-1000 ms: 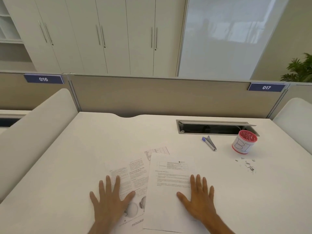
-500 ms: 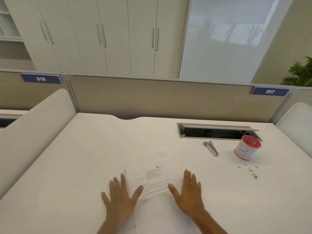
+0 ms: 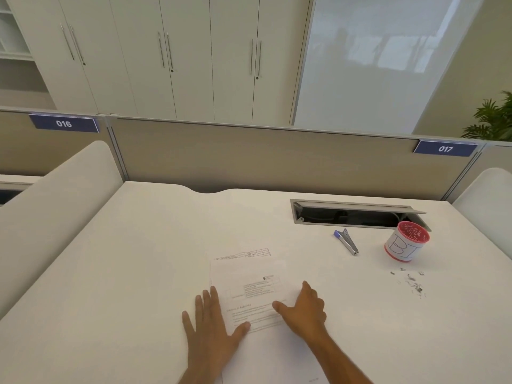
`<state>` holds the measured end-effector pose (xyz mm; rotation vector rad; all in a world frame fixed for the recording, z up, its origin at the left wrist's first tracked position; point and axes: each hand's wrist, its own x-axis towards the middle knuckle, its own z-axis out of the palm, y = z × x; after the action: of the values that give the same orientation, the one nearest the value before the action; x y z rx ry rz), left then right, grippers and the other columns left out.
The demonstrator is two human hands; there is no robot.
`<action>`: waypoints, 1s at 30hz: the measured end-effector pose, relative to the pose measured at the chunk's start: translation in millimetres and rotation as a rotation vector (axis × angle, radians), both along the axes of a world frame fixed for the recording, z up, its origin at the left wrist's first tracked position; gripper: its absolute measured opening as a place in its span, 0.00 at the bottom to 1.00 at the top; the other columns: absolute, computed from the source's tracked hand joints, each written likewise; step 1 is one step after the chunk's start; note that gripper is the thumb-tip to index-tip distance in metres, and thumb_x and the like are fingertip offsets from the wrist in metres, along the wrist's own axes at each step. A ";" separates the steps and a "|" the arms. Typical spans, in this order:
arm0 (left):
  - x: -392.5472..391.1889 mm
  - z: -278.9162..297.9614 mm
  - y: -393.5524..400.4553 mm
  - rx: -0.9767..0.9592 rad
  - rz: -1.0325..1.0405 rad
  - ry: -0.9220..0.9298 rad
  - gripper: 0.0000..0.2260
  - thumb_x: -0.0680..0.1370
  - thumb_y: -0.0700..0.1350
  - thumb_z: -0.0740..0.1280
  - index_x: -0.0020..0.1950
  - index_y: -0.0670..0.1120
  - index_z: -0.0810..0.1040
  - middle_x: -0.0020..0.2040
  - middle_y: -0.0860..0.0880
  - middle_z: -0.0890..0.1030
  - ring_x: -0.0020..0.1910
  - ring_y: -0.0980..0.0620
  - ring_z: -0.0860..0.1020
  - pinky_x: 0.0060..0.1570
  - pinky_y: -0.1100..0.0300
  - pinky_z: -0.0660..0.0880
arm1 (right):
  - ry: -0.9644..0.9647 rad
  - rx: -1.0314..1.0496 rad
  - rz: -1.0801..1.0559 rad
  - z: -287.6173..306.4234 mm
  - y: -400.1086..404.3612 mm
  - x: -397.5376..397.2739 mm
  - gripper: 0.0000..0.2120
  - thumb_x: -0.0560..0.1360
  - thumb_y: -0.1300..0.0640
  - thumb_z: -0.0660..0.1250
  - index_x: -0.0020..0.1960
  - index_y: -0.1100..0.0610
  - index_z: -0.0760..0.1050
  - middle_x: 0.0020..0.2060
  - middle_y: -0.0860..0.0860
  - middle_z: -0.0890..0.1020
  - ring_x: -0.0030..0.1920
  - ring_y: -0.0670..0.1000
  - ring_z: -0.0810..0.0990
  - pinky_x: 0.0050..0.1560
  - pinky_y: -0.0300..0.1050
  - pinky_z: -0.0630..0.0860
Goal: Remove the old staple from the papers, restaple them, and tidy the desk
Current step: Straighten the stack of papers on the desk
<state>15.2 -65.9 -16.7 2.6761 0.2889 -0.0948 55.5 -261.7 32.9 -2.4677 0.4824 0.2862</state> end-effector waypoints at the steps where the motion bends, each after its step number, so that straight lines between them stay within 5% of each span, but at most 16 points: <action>1: -0.4 -1.3 -0.4 0.003 0.008 -0.021 0.50 0.63 0.76 0.42 0.71 0.47 0.25 0.80 0.47 0.40 0.78 0.50 0.37 0.72 0.42 0.33 | 0.010 0.049 -0.027 0.9 -0.9 2.1 0.50 0.67 0.38 0.72 0.77 0.58 0.50 0.74 0.55 0.64 0.73 0.58 0.63 0.70 0.55 0.64; 7: 0.2 -6.2 -0.9 0.046 0.004 -0.070 0.48 0.66 0.75 0.42 0.77 0.48 0.34 0.80 0.48 0.42 0.78 0.50 0.39 0.69 0.43 0.30 | 0.094 0.428 -0.139 10.3 -11.0 12.8 0.40 0.68 0.46 0.76 0.70 0.63 0.63 0.63 0.55 0.73 0.64 0.55 0.73 0.55 0.42 0.68; 10: 0.1 -12.4 -0.3 0.089 -0.009 -0.078 0.47 0.69 0.75 0.48 0.79 0.46 0.48 0.79 0.46 0.55 0.78 0.48 0.52 0.68 0.44 0.31 | 0.157 0.554 -0.107 13.7 -10.5 15.4 0.21 0.66 0.44 0.76 0.48 0.56 0.75 0.46 0.49 0.78 0.47 0.50 0.79 0.47 0.42 0.71; 11: 0.4 -15.2 -0.4 0.099 -0.023 -0.062 0.46 0.70 0.74 0.50 0.78 0.45 0.54 0.77 0.45 0.61 0.77 0.47 0.57 0.68 0.43 0.32 | 0.158 0.607 -0.087 13.3 -7.9 16.1 0.21 0.63 0.43 0.78 0.44 0.56 0.76 0.41 0.49 0.81 0.42 0.48 0.81 0.46 0.43 0.76; 14: 4.2 -22.4 -0.3 0.140 -0.055 -0.037 0.42 0.71 0.73 0.53 0.72 0.43 0.69 0.71 0.43 0.72 0.71 0.44 0.69 0.69 0.41 0.40 | 0.276 0.774 -0.048 13.8 1.0 18.8 0.36 0.57 0.38 0.80 0.56 0.60 0.80 0.47 0.53 0.87 0.47 0.54 0.86 0.55 0.53 0.80; 16: 5.7 -24.1 0.6 0.181 -0.077 -0.047 0.40 0.73 0.72 0.50 0.68 0.43 0.74 0.68 0.42 0.75 0.70 0.45 0.68 0.69 0.40 0.43 | 0.359 0.844 0.011 19.6 8.6 16.9 0.32 0.62 0.37 0.77 0.57 0.59 0.81 0.50 0.54 0.86 0.51 0.55 0.85 0.61 0.53 0.77; 21: 5.0 -29.2 0.7 0.204 -0.095 -0.066 0.39 0.74 0.71 0.47 0.67 0.43 0.76 0.68 0.42 0.75 0.69 0.45 0.64 0.70 0.40 0.42 | 0.389 0.960 0.058 24.1 22.2 15.3 0.36 0.61 0.32 0.75 0.60 0.55 0.80 0.55 0.53 0.85 0.56 0.55 0.83 0.64 0.54 0.75; 26: 4.0 -28.7 0.9 0.184 -0.092 -0.087 0.37 0.75 0.70 0.49 0.70 0.44 0.69 0.70 0.41 0.73 0.71 0.43 0.62 0.72 0.40 0.37 | 0.399 0.986 0.000 35.8 25.6 13.8 0.38 0.60 0.28 0.72 0.53 0.59 0.82 0.60 0.58 0.78 0.57 0.61 0.81 0.54 0.55 0.81; 30: 4.9 -29.3 2.1 0.181 -0.087 -0.099 0.36 0.76 0.70 0.47 0.71 0.44 0.66 0.70 0.41 0.73 0.73 0.46 0.53 0.72 0.41 0.36 | 0.385 1.023 -0.047 36.5 30.7 7.4 0.41 0.61 0.29 0.72 0.62 0.56 0.71 0.57 0.58 0.81 0.54 0.60 0.83 0.54 0.54 0.81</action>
<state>20.2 -63.8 -45.9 2.8618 0.1557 0.0394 62.9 -230.9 69.4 -1.4021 0.4007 0.7730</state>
